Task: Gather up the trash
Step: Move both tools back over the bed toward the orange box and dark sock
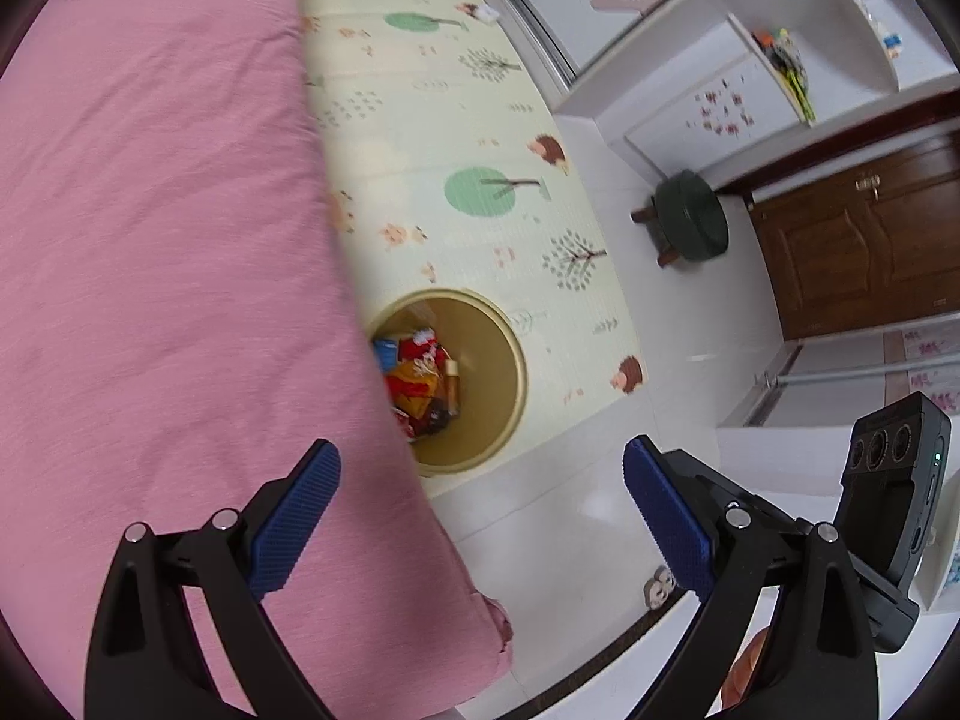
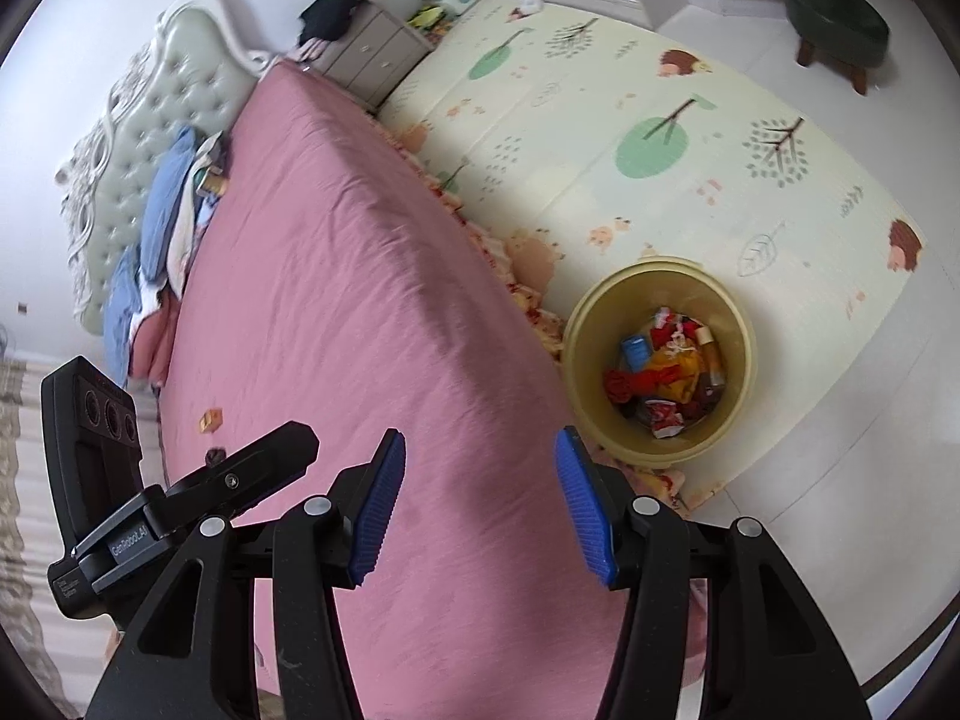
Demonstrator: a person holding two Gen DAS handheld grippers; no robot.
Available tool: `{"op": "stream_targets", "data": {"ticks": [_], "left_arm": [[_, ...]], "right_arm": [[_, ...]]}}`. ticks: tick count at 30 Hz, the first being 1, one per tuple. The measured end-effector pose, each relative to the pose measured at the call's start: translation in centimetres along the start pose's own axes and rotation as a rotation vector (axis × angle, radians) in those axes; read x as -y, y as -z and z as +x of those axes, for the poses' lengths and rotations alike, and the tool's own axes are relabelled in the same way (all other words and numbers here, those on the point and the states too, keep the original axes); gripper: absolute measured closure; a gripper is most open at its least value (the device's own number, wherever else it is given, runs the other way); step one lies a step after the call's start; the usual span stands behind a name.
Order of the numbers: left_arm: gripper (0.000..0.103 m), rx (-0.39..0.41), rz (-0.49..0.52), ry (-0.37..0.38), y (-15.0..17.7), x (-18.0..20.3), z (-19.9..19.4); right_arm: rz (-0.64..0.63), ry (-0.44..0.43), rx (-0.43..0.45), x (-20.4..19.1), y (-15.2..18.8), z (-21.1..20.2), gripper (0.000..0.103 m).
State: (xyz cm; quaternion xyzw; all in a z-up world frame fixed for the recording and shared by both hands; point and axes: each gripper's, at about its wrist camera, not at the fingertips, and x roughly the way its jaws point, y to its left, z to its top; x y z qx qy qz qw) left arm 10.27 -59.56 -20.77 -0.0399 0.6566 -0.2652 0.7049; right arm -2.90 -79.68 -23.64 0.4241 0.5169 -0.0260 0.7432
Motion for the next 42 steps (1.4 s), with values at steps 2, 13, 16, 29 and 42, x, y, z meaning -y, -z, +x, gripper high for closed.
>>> {"op": "stream_targets", "data": {"ticks": [2,13,16,29,42], "left_arm": [[0.008,0.035,-0.016,-0.010,0.6,-1.7,-1.6],[0.008,0.142,-0.099,-0.070,4.6,-14.7,-10.7],[0.008,0.177,-0.131,-0.110,6.2,-19.8,-13.6],[0.008,0.265,-0.288,-0.215,10.9,-40.1,-22.8],[0.007,0.343,-0.388,-0.285,8.6,-52.6,-28.1]], "right_arm": [[-0.014,-0.006,-0.017,-1.6,0.7,0.6,0.051],[-0.153,0.011,-0.055,-13.6,7.8,6.1,0.051],[-0.211,0.014,-0.074,-17.5,10.5,8.6,0.051],[-0.396,-0.015,-0.119,-33.3,21.3,19.2,0.050],[-0.578,0.008,-0.132,-45.4,23.4,25.6,0.047]]}}
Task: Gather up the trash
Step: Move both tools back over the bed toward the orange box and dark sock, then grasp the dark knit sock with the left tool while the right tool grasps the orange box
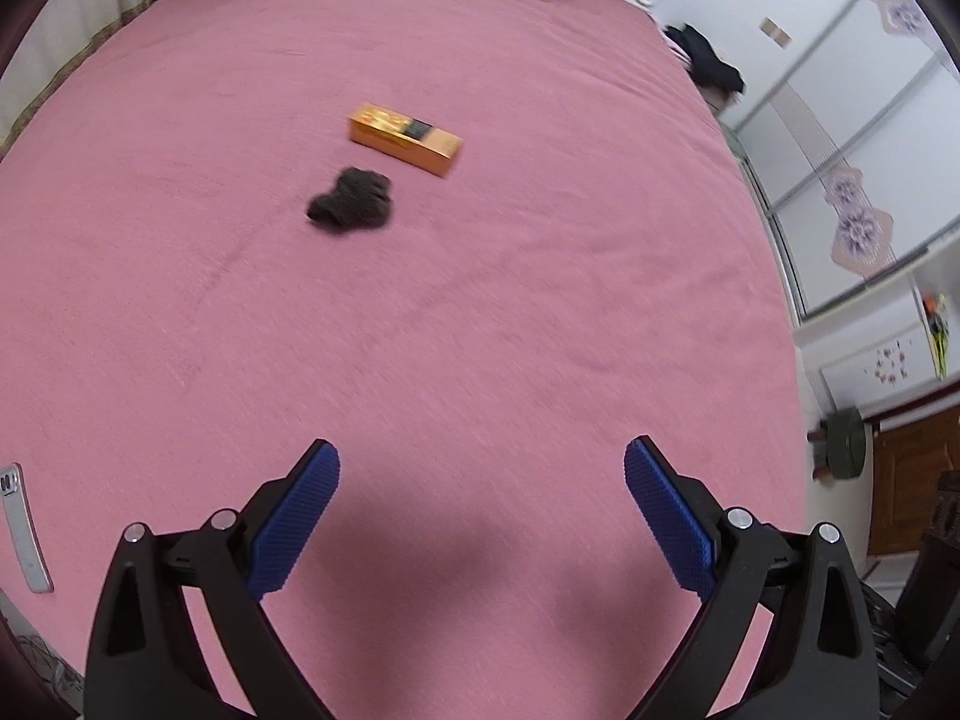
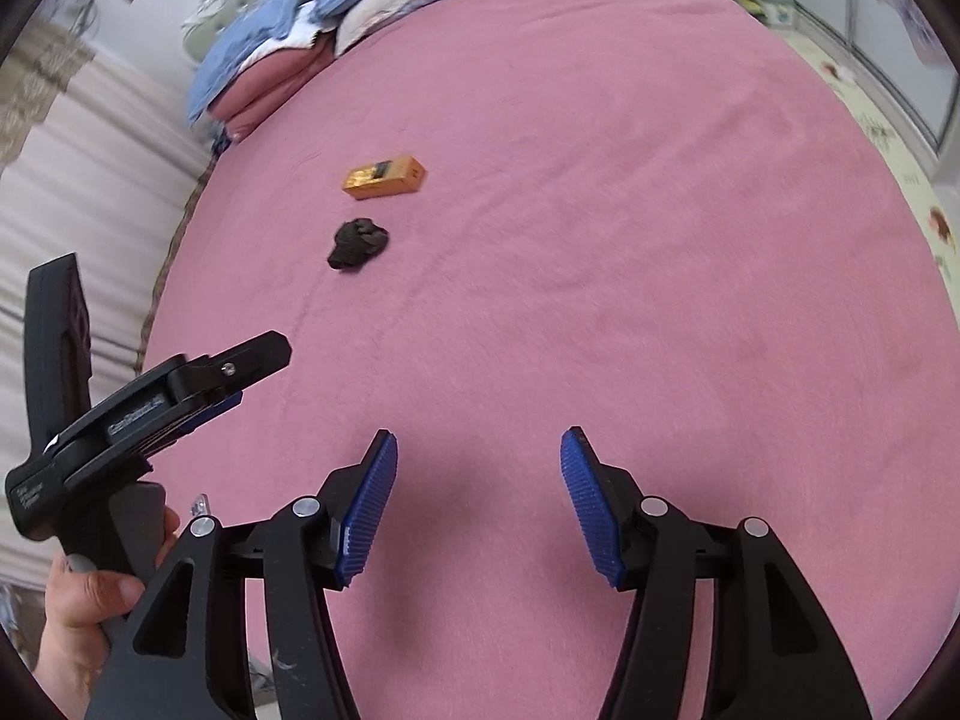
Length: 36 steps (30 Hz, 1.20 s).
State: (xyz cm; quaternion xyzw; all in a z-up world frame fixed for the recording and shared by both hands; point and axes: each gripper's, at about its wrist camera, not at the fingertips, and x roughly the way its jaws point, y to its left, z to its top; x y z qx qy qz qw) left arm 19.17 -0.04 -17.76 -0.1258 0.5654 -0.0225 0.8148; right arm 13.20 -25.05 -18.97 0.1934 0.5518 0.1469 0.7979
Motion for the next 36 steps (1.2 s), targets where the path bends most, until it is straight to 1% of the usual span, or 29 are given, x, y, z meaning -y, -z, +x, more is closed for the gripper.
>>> {"op": "stream_targets", "data": {"ticks": [4,9,15,21,24,27,28,29,30,31,32,33,35,36], "left_arm": [[0.007,0.022,-0.055,-0.013,-2.6,-2.2,0.9],[0.007,0.031,-0.095,-0.051,-5.3,-4.0,2.5],[0.007,0.027,-0.143,-0.086,-9.5,-6.1,6.4],[0.007,0.021,-0.156,-0.116,-13.1,-7.6,11.1],[0.007,0.028,-0.136,-0.138,-14.8,-7.9,13.7],[0.009,0.029,-0.109,-0.161,-15.9,-8.1,15.7],[0.014,0.029,-0.095,-0.163,-16.3,-8.1,16.6],[0.021,0.026,-0.088,-0.165,-16.5,-8.2,17.1],[0.025,0.019,-0.081,-0.168,-16.7,-8.2,17.7],[0.038,0.010,-0.073,-0.167,-16.9,-8.3,18.4],[0.048,0.002,-0.072,-0.165,-17.1,-8.4,19.0],[0.050,-0.003,-0.074,-0.160,-17.2,-8.6,19.6],[0.058,0.003,-0.084,-0.151,-17.4,-9.0,20.2],[0.059,0.007,-0.092,-0.146,-17.4,-9.2,20.4]], "right_arm": [[-0.063,0.006,0.000,-1.8,-3.2,1.7,0.047],[-0.106,-0.017,-0.008,-3.2,-7.1,4.6,0.046],[-0.169,-0.023,-0.033,-4.9,-12.3,9.1,0.046],[-0.206,-0.027,-0.050,-5.3,-16.6,13.7,0.046],[-0.229,-0.027,-0.060,-5.4,-18.2,16.2,0.046],[-0.253,-0.029,-0.069,-5.6,-19.8,18.4,0.046],[-0.265,-0.032,-0.073,-5.8,-20.3,19.1,0.046],[-0.283,-0.033,-0.075,-6.0,-20.9,19.8,0.046],[-0.308,-0.029,-0.080,-6.3,-21.5,20.6,0.046],[-0.326,-0.028,-0.085,-6.7,-21.9,21.3,0.046],[-0.346,-0.030,-0.091,-7.0,-22.4,22.0,0.046],[-0.370,-0.031,-0.095,-7.5,-22.9,22.7,0.046],[-0.421,-0.025,-0.099,-8.3,-23.6,24.0,0.045],[-0.446,-0.015,-0.110,-8.9,-24.0,24.8,0.045]]}}
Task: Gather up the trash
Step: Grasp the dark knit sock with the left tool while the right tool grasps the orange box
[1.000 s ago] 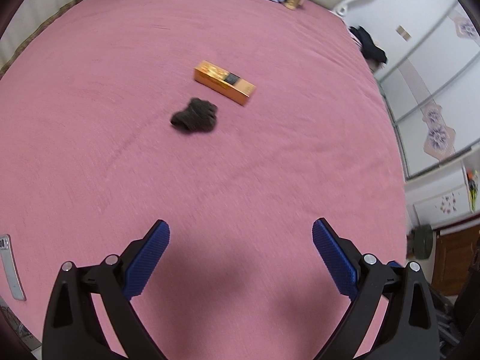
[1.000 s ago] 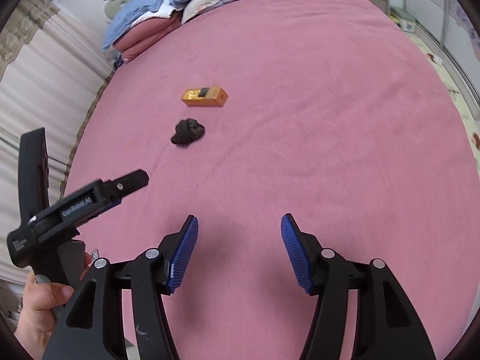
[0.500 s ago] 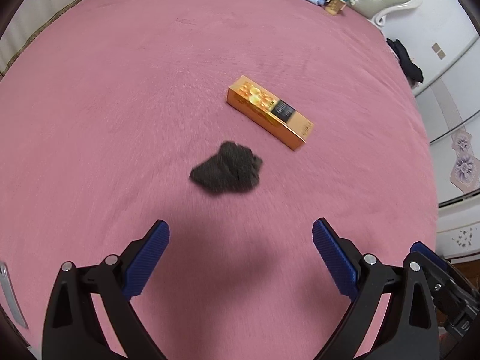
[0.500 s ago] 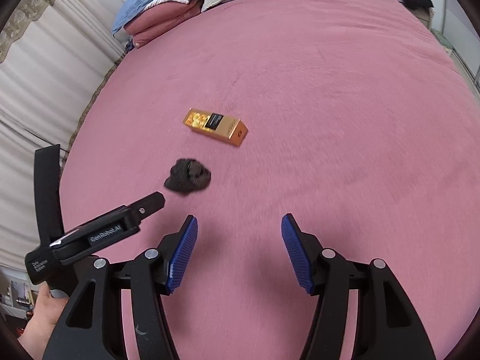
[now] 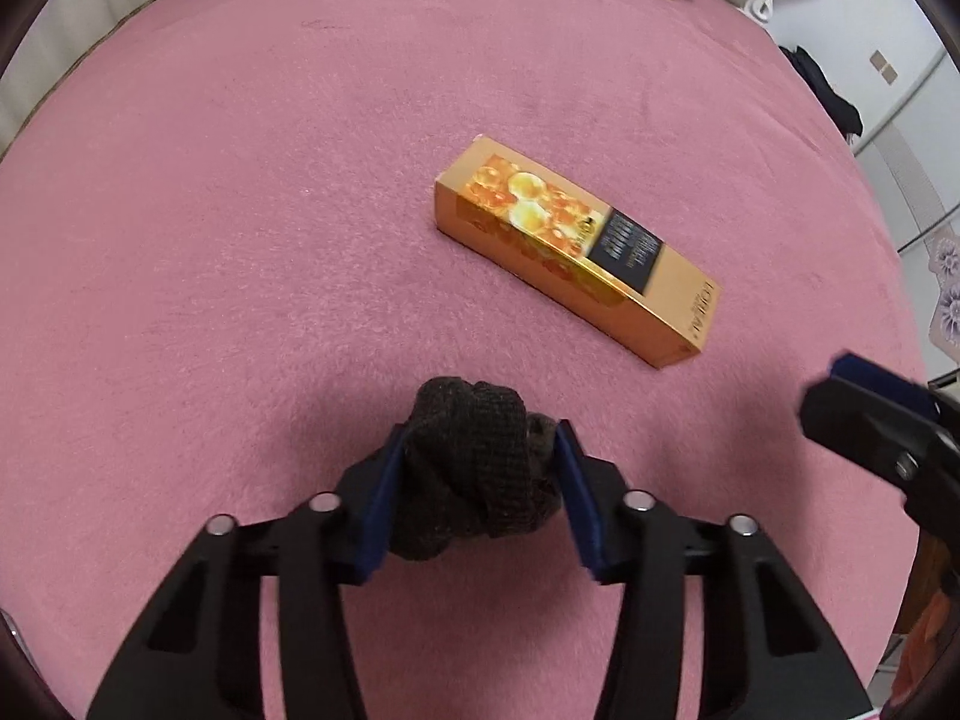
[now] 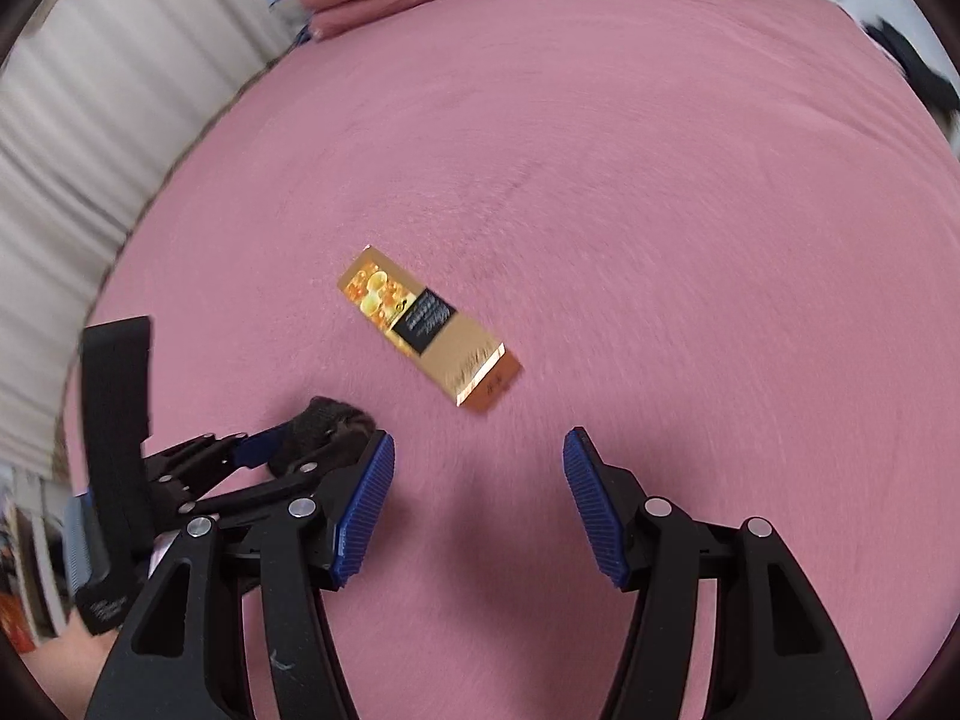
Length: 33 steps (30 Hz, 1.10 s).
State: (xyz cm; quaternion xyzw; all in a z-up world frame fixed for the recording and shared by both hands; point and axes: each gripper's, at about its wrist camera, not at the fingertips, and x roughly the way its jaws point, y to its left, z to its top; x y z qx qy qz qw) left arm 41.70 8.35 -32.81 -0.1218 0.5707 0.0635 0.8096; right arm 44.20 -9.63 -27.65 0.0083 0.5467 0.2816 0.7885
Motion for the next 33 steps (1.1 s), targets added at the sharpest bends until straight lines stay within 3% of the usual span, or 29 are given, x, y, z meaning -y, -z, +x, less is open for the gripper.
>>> {"op": "stream_targets", "data": {"ticks": [4,14,15,17,19,25,33], "left_arm": [[0.063,0.008,-0.078,0.067,-0.2,-1.8,0.7],[0.062,-0.001,-0.206,0.220,0.3,-5.2,2.0],[0.062,-0.006,-0.217,0.231,0.3,-5.3,2.2],[0.063,-0.012,-0.219,0.233,0.3,-5.4,2.2],[0.063,-0.010,-0.197,0.219,0.5,-5.1,2.1],[0.069,0.013,-0.191,0.222,2.3,-4.7,0.2],[0.070,-0.033,-0.202,0.248,7.9,-3.0,-2.1]], "right_arm": [[-0.077,0.033,-0.028,-1.1,-1.7,2.4,0.044],[-0.216,0.072,-0.115,-4.6,-4.7,8.2,0.038],[-0.223,0.083,-0.126,-4.9,-4.7,8.6,0.039],[-0.204,0.075,-0.158,-4.8,-4.7,9.2,0.055],[-0.166,0.076,-0.165,-4.4,-4.5,9.3,0.058],[0.022,0.027,-0.120,-1.4,-1.0,6.4,0.060],[0.225,-0.062,-0.104,-0.1,8.3,0.5,0.060]]}}
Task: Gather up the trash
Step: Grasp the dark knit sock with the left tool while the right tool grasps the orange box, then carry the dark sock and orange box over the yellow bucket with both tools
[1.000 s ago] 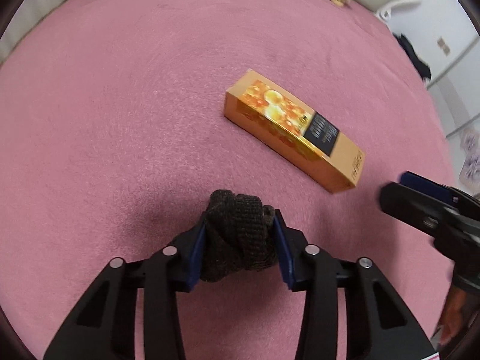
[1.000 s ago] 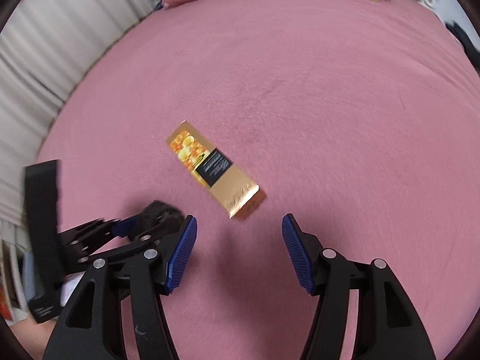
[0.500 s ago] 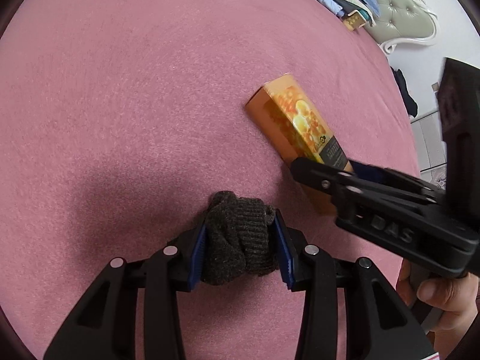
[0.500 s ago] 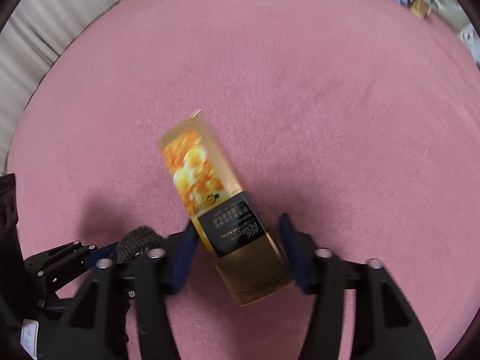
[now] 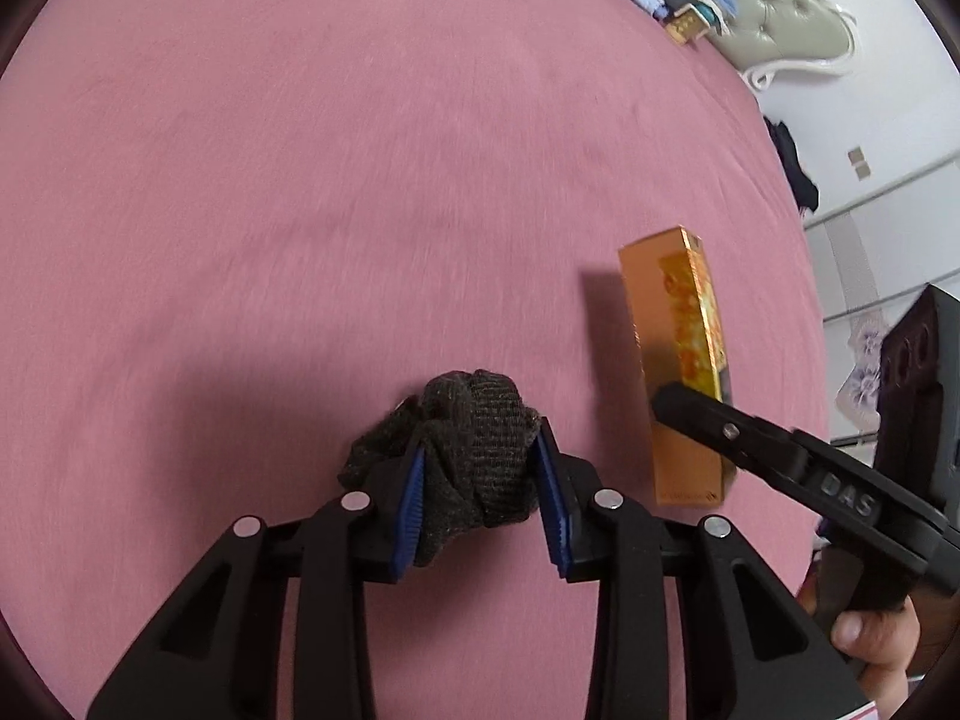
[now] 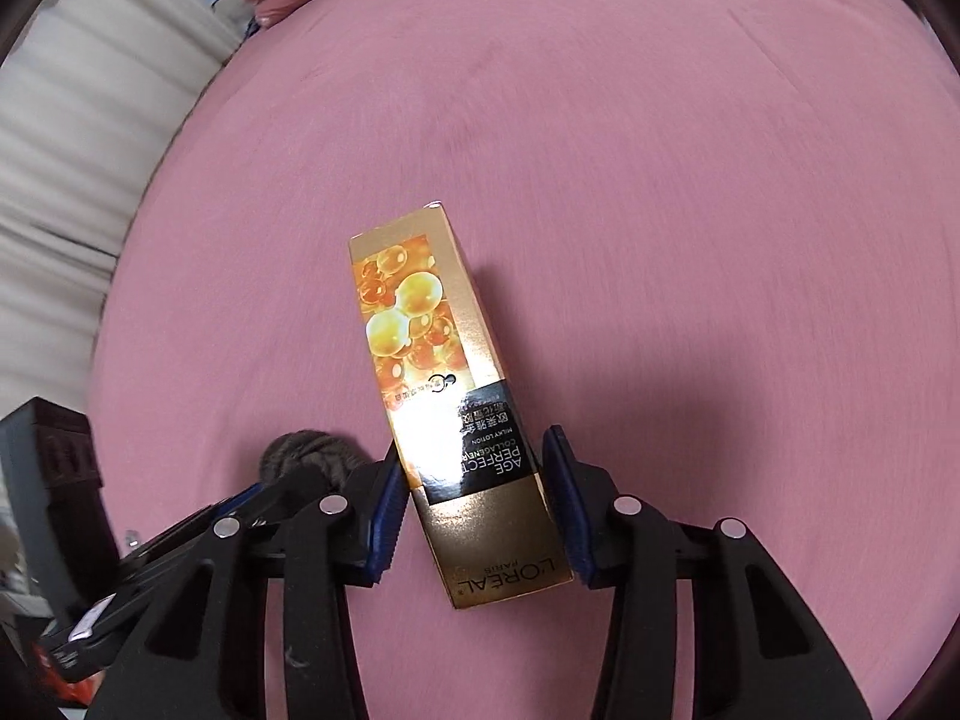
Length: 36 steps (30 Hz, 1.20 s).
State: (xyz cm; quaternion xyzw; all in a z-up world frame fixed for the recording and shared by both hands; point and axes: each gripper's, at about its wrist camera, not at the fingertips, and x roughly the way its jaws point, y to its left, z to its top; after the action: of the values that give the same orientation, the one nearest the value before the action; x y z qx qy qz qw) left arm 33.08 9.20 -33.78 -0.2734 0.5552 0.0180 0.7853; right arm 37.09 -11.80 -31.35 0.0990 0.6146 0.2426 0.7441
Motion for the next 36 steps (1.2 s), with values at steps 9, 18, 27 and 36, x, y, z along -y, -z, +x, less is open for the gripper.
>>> {"op": "stream_targets", "data": {"ticks": [9,18,27,36], "left_arm": [[0.070,-0.069,-0.002,0.027,8.3,0.1,-3.8],[0.070,-0.132,0.089,0.077,15.8,2.3,-9.2],[0.070,-0.203,0.241,0.154,21.8,7.8,-12.6],[0.070,-0.261,0.376,0.196,27.3,15.2,-13.5]], "right_arm": [[0.130,-0.032,-0.016,0.2,11.0,-4.7,0.061],[0.246,0.001,0.028,1.3,20.0,-12.1,0.061],[0.424,0.040,0.118,4.7,28.1,-19.3,0.061],[0.555,0.062,0.240,9.3,33.6,-26.1,0.061]]}}
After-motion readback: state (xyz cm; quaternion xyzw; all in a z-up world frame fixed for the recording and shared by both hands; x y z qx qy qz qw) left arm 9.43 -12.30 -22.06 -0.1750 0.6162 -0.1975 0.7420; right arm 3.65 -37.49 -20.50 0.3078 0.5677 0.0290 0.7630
